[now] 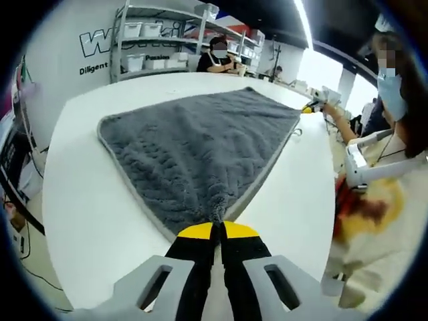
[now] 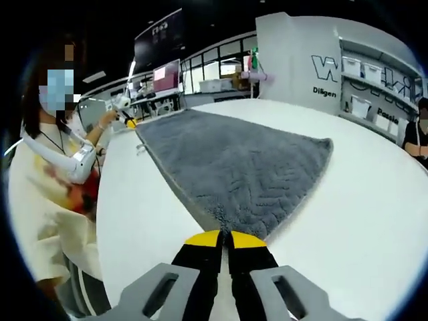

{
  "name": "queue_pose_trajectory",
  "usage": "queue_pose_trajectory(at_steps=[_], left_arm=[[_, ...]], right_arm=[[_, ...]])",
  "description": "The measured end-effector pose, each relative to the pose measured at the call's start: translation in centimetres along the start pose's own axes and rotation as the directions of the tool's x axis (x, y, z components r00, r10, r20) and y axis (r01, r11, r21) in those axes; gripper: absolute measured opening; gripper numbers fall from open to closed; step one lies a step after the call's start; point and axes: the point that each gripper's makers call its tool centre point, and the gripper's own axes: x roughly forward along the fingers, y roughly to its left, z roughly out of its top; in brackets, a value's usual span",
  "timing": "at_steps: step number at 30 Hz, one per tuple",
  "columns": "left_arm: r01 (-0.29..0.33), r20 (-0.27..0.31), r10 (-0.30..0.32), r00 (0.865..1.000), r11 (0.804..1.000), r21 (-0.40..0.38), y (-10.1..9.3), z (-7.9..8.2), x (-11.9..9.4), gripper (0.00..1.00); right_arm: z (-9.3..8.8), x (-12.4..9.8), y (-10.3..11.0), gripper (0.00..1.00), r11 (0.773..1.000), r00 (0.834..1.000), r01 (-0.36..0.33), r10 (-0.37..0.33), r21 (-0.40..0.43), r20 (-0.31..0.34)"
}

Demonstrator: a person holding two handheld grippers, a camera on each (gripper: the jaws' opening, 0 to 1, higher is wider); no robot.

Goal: Fold the towel on the table until its edges align and the towel forms a compact rectangular stack.

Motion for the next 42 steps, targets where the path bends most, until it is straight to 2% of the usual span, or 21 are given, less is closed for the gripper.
queue_pose_trajectory(at_steps=[8, 14, 19, 26, 36, 42], left_arm=[[-0.002, 0.061, 0.004, 0.998, 1.0, -0.024, 0.8, 1.3, -0.4, 0.03], [-0.013, 0.102, 0.014, 0.995, 1.0, -0.008, 0.9, 2.4, -0.2, 0.03], [-0.049, 0.159, 0.05, 0.986, 0.999, -0.006, 1.4, 3.7, -0.1, 0.03], [-0.073, 0.18, 0.071, 0.981, 0.997, 0.001, 1.9, 4.5, 0.2, 0.03], [-0.131, 0.224, 0.122, 0.967, 0.991, 0.024, 3.6, 6.5, 0.4, 0.03], [-0.155, 0.223, 0.142, 0.964, 0.987, 0.043, 4.1, 7.2, 0.0, 0.03]], right_arm=[[1.2, -0.2, -0.9, 0.0, 1.0, 0.999, 0.019, -0.019, 0.001, 0.045], [2.7, -0.1, -1.9, 0.0, 0.998, 0.995, 0.066, -0.064, -0.022, 0.08], [4.1, 0.2, -2.9, 0.0, 0.994, 0.987, 0.108, -0.102, -0.036, 0.126], [5.0, 1.0, -3.7, 0.0, 0.986, 0.981, 0.154, -0.146, -0.062, 0.129], [5.7, 1.9, -5.3, 0.0, 0.967, 0.966, 0.233, -0.218, -0.104, 0.137], [7.1, 0.8, -5.7, 0.0, 0.973, 0.959, 0.219, -0.2, -0.077, 0.2]])
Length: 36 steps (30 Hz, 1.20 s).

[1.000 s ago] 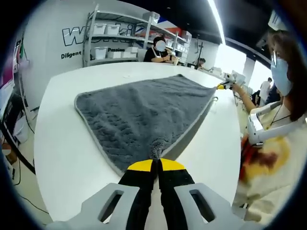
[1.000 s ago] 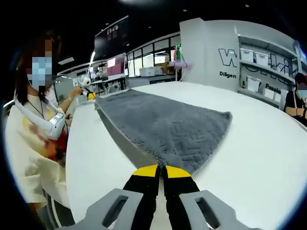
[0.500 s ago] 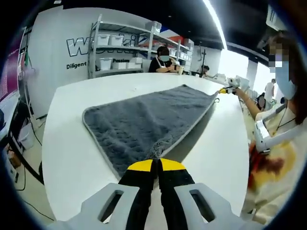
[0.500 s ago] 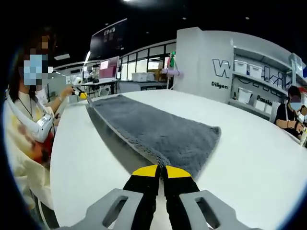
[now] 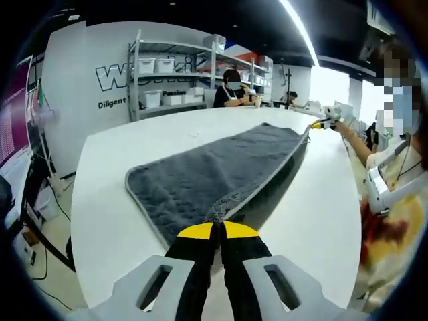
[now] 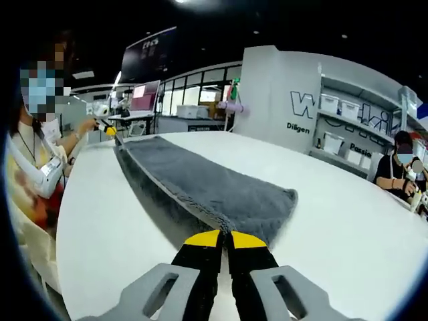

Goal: Fold the towel on the table until its edges align and the towel forms a compact rectangular stack.

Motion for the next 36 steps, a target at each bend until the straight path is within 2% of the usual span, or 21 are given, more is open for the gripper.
queue_pose_trajectory(at_steps=[6, 16, 24, 25, 36], left_arm=[[-0.008, 0.036, 0.008, 0.999, 1.0, 0.003, 0.1, 1.1, -0.1, 0.03], [-0.046, 0.063, 0.044, 0.997, 0.998, 0.03, 0.9, 2.5, 0.6, 0.03], [-0.075, 0.081, 0.071, 0.994, 0.996, 0.041, 1.8, 3.3, 1.6, 0.03], [-0.078, 0.08, 0.075, 0.994, 0.996, 0.043, 1.9, 3.3, 1.8, 0.03], [-0.121, 0.079, 0.116, 0.99, 0.99, 0.067, 3.4, 3.9, 2.8, 0.03]], right_arm=[[1.2, -0.3, -0.3, 0.0, 1.0, 0.999, 0.013, -0.013, 0.006, 0.049], [2.4, 0.6, -1.7, 0.0, 0.994, 0.995, 0.089, -0.086, -0.07, 0.044], [3.0, 1.4, -2.8, 0.0, 0.979, 0.988, 0.156, -0.153, -0.135, 0.037], [3.2, 1.9, -3.2, 0.0, 0.969, 0.983, 0.186, -0.184, -0.161, 0.029], [4.1, 3.4, -4.7, 0.0, 0.945, 0.968, 0.247, -0.248, -0.217, 0.021]])
